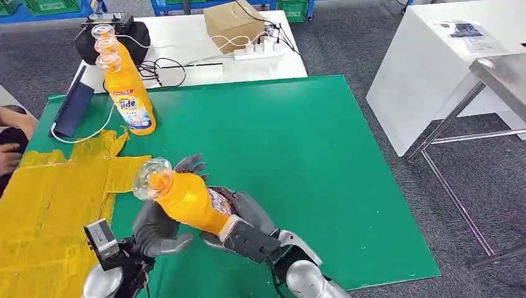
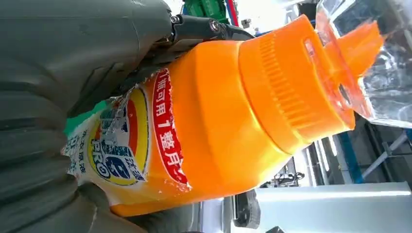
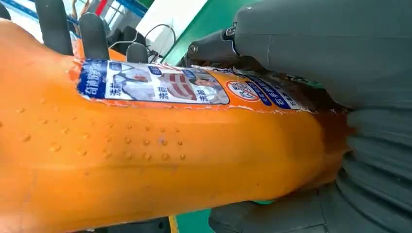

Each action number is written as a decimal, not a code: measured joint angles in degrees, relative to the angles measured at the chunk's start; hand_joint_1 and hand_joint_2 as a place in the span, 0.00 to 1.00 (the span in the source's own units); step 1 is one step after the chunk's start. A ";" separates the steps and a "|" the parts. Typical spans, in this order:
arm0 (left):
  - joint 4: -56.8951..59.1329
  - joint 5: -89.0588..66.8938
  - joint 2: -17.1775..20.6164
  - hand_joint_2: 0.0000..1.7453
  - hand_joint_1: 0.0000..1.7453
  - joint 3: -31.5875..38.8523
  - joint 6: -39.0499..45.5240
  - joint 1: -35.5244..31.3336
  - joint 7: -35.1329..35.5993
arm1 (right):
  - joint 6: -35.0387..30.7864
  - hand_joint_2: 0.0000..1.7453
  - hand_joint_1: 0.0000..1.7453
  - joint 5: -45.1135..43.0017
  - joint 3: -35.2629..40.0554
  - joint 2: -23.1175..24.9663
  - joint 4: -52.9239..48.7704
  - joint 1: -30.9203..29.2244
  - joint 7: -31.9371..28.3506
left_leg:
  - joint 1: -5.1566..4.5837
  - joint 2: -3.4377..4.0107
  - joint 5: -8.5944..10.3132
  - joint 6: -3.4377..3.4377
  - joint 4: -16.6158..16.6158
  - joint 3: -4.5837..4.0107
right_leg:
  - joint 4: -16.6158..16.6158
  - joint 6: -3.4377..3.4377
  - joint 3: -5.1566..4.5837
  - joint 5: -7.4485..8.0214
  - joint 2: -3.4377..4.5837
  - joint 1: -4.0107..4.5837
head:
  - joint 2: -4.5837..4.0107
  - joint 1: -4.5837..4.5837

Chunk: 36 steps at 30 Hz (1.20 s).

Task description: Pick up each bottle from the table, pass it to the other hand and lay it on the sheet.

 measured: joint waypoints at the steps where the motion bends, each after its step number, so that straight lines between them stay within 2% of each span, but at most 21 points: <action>1: 0.20 0.37 -0.02 1.00 0.00 0.02 0.00 -0.27 0.11 | 0.41 1.00 1.00 -0.15 0.50 0.02 0.37 -0.39 0.20 | 0.00 0.01 0.00 0.00 0.00 0.00 | 0.00 0.00 0.00 0.00 0.00 0.00 | 0.00 0.00; 7: 1.60 0.94 -0.02 1.00 0.00 0.07 -0.07 -2.07 0.44 | 1.22 1.00 1.00 -2.25 3.24 0.63 4.26 -3.22 0.85 | 0.01 0.01 0.03 -0.01 0.00 0.02 | 0.01 0.00 0.00 0.00 0.00 0.01 | 0.00 0.00; 8: 1.84 0.76 -0.02 1.00 0.62 0.09 0.07 -2.35 0.59 | 1.29 1.00 1.00 -2.58 3.54 0.79 4.96 -3.47 0.85 | 0.01 0.01 0.03 -0.01 0.00 0.02 | 0.02 0.00 0.00 0.00 0.00 0.01 | 0.00 0.00; 9: 2.07 0.05 -0.02 1.00 1.00 0.09 0.61 -2.64 0.81 | 1.40 1.00 1.00 -2.82 3.93 1.00 5.74 -3.69 0.85 | 0.01 0.01 0.03 -0.01 0.00 0.02 | 0.02 0.00 0.00 0.00 0.00 0.01 | 0.00 0.02; 17: 3.87 -6.16 1.00 1.00 1.00 -0.98 2.95 -4.26 -0.57 | 1.38 1.00 1.00 -3.56 5.55 1.75 9.35 -5.74 1.33 | 0.00 -0.02 0.03 -0.01 0.00 0.00 | 0.02 0.00 -0.01 0.00 0.00 0.00 | 0.00 0.00; 36: 5.03 -6.34 1.42 1.00 1.00 -1.64 2.97 -4.87 -0.94 | 1.33 1.00 1.00 -3.61 6.14 1.20 10.01 -5.82 1.42 | 0.00 -0.01 0.03 -0.01 0.00 0.00 | 0.02 0.00 -0.01 0.00 0.00 0.00 | 0.00 0.00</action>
